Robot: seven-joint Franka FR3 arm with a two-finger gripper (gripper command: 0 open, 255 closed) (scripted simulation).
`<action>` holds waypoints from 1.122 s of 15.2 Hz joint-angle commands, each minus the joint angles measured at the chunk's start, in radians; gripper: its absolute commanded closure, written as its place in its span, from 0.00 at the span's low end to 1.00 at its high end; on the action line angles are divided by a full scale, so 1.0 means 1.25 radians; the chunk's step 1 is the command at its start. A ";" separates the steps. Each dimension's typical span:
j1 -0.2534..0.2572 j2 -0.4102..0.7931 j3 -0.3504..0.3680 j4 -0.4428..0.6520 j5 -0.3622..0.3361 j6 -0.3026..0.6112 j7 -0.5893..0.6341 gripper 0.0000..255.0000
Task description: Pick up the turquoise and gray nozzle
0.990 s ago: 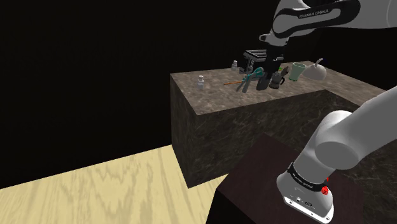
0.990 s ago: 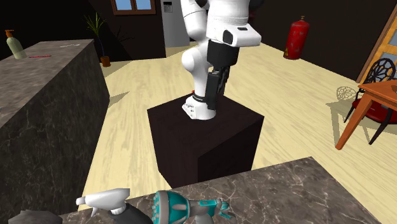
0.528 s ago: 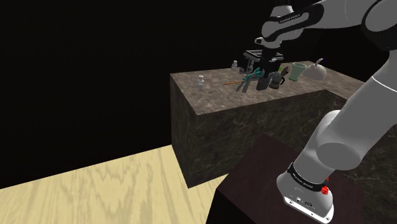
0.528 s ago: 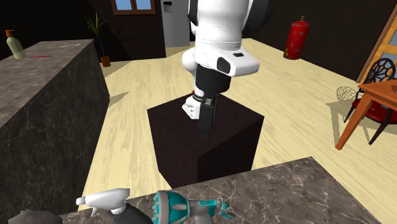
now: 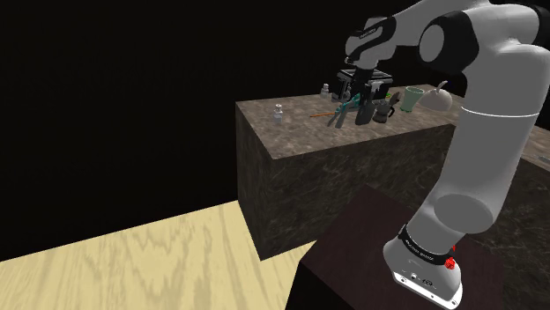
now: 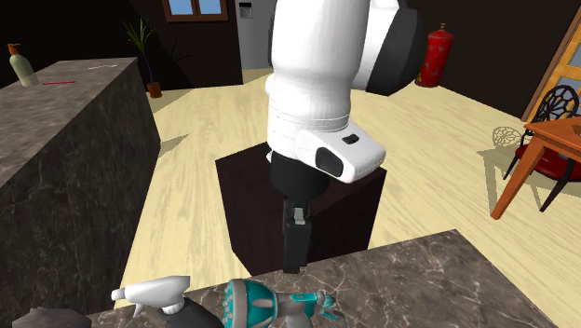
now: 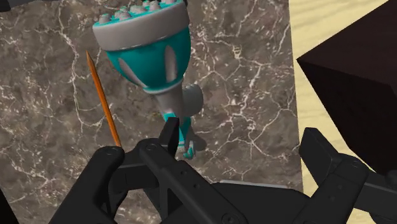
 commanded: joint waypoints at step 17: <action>-0.111 0.216 0.073 0.153 0.129 0.044 -0.152 1.00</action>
